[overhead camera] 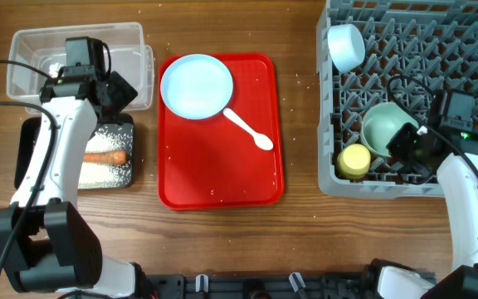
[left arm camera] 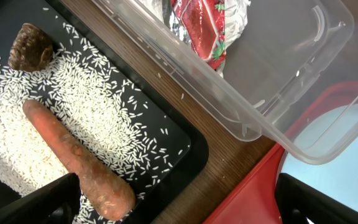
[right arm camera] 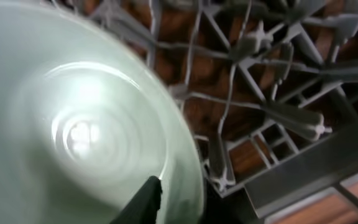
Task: Sort waste into correct bins and load items into the dishwasher rack
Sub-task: 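Release the green bowl and lift the right gripper from the rack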
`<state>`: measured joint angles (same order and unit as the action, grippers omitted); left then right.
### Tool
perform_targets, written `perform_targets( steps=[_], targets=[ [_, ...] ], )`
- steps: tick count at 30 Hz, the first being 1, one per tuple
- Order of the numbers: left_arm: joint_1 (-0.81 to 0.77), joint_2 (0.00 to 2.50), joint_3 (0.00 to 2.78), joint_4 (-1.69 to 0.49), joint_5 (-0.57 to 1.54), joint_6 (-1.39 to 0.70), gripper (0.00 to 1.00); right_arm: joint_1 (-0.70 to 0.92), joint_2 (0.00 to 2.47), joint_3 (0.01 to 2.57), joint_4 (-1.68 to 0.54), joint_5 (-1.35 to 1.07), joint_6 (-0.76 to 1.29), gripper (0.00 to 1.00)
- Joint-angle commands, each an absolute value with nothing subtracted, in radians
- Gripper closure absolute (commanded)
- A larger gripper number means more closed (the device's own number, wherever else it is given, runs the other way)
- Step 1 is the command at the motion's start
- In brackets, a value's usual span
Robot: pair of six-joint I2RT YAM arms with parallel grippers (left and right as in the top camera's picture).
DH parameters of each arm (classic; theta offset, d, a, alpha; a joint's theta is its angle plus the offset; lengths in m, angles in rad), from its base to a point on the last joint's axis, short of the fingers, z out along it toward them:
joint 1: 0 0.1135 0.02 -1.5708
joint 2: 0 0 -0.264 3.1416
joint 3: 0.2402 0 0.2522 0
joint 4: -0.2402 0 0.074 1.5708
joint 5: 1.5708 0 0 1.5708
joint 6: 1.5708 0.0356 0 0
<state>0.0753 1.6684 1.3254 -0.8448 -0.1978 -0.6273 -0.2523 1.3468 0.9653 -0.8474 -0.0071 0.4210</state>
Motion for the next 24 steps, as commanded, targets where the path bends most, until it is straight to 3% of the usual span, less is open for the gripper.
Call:
perform_targets(
  steps=[1,11,16,21,24],
  targets=[
    [0.083,1.674,1.321,-0.844,-0.211,-0.636,0.0,-0.255,1.337,0.968,-0.805,-0.016,0.421,0.95],
    [0.083,1.674,1.321,-0.844,-0.211,-0.637,0.0,-0.241,1.284,1.215,-0.847,0.11,0.393,0.96],
    [0.083,1.674,1.321,-0.845,-0.211,-0.637,0.0,-0.115,1.272,1.373,-0.911,0.409,0.447,0.96],
    [0.083,1.674,1.321,-0.844,-0.211,-0.636,0.0,0.109,1.312,1.387,-0.878,0.92,0.441,0.96],
    [0.083,1.674,1.321,-0.844,-0.211,-0.637,0.0,0.191,1.404,1.387,-0.799,1.069,0.313,0.96]
  ],
)
